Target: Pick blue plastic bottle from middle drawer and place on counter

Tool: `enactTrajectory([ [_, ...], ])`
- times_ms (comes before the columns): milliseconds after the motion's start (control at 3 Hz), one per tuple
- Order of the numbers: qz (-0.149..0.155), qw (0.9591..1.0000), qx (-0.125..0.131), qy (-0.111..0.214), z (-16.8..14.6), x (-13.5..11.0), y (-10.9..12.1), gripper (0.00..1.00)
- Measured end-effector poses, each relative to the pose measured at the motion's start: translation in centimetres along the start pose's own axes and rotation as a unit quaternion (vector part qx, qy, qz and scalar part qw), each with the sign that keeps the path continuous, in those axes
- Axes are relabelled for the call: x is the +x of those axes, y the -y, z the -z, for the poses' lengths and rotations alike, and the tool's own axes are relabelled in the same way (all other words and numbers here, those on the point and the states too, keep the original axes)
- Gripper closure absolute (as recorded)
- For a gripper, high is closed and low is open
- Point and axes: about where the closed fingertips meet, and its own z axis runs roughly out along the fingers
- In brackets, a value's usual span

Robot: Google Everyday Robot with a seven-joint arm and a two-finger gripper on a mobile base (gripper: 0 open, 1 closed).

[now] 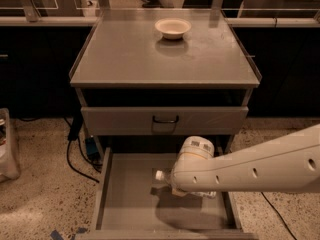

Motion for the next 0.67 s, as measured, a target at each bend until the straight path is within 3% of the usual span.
enactTrajectory([
  [333, 0.01, 0.9994, 0.033, 0.0, 4.1, -0.8, 2.0, 1.0],
  [667, 0.026, 0.9965, 0.079, -0.006, 10.3, -2.3, 4.7, 1.0],
])
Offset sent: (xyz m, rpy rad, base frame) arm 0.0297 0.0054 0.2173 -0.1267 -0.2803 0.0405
